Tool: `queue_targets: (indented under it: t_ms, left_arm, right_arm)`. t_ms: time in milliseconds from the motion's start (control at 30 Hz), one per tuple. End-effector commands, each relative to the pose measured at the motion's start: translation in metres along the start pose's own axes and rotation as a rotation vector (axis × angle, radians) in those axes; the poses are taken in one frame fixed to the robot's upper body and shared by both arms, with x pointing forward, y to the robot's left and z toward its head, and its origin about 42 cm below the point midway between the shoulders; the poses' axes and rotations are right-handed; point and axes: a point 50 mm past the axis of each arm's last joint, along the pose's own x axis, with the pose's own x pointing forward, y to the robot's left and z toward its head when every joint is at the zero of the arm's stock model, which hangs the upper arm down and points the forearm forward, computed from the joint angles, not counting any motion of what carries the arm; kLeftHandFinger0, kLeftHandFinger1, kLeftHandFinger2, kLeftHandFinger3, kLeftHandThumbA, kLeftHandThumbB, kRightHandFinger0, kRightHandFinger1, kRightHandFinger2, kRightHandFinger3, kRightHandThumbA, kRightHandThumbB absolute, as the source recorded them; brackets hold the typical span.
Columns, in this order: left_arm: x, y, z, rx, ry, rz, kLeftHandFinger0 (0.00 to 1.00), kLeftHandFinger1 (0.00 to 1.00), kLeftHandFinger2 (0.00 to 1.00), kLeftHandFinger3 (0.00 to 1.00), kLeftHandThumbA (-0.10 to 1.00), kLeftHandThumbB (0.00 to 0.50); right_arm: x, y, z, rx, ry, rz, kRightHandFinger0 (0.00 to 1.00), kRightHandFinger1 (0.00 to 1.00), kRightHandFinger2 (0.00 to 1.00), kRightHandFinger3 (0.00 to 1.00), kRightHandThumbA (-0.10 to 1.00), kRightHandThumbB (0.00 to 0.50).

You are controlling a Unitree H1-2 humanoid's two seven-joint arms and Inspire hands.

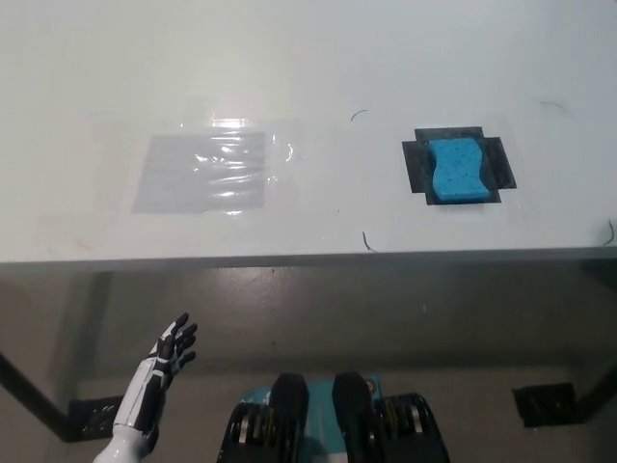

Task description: A soft sponge is kept on the balc marked spot on the table infront of the robot and it uses its right hand fist to press down on it and drrags it across the table in a back and forth manner twice to clean it

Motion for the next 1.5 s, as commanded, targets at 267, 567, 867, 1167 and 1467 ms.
queue_targets:
  t_ms: [267, 567, 867, 1167, 1467]
  left_arm:
    - [0.002, 0.004, 0.011, 0.02, -0.078, -0.016, 1.0, 1.0, 1.0, 1.0, 1.0, 0.438]
    - [0.001, -0.001, 0.008, 0.037, -0.071, -0.037, 1.0, 1.0, 1.0, 1.0, 1.0, 0.436]
    - [-0.004, -0.004, 0.005, 0.034, -0.06, -0.042, 1.0, 1.0, 1.0, 1.0, 1.0, 0.429]
    - [-0.002, -0.005, 0.004, 0.049, -0.066, -0.046, 1.0, 1.0, 1.0, 1.0, 1.0, 0.429]
    - [-0.003, -0.005, 0.006, 0.055, -0.062, -0.05, 1.0, 1.0, 1.0, 1.0, 1.0, 0.447]
  right_arm:
    - [0.075, 0.012, -0.124, 0.051, 0.322, -0.131, 0.0, 0.0, 0.0, 0.0, 1.0, 0.178]
    - [0.05, 0.006, -0.2, 0.005, 0.563, -0.205, 0.0, 0.0, 0.0, 0.0, 1.0, 0.117]
    - [-0.058, -0.016, -0.265, -0.015, 0.899, -0.327, 0.0, 0.0, 0.0, 0.02, 1.0, 0.264]
    - [-0.1, -0.006, -0.281, 0.008, 1.019, -0.321, 0.0, 0.0, 0.0, 0.04, 1.0, 0.259]
    - [-0.144, 0.003, -0.292, -0.012, 1.139, -0.311, 0.0, 0.0, 0.0, 0.0, 1.0, 0.192]
